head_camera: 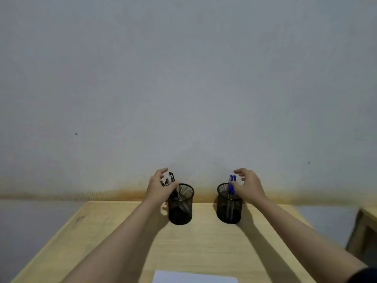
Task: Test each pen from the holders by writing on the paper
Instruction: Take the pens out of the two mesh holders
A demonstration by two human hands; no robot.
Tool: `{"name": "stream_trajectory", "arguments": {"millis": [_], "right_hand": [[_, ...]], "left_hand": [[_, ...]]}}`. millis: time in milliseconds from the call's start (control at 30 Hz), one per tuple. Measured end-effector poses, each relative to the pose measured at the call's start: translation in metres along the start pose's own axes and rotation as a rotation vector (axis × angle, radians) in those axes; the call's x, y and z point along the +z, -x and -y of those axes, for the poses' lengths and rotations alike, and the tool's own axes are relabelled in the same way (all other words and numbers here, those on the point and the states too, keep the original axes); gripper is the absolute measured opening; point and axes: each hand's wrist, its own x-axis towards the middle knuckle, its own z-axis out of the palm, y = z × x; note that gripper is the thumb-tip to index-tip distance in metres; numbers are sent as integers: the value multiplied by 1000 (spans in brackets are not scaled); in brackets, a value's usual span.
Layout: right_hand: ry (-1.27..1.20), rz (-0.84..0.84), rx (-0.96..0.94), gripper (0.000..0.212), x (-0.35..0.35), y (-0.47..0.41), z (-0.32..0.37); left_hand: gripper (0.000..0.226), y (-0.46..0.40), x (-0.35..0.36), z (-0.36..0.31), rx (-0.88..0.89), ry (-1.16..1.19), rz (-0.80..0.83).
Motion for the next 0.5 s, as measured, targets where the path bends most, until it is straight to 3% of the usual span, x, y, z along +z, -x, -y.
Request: {"name": "stream_trajectory", "arguments": {"millis": [300, 500], "right_hand": [[72, -87, -13, 21, 31, -31, -11], [-3, -118, -75, 24, 31, -26, -4]], "left_hand": [[19, -37, 21, 9, 71, 30, 10], [31, -42, 25, 9, 118, -46, 12]]}}
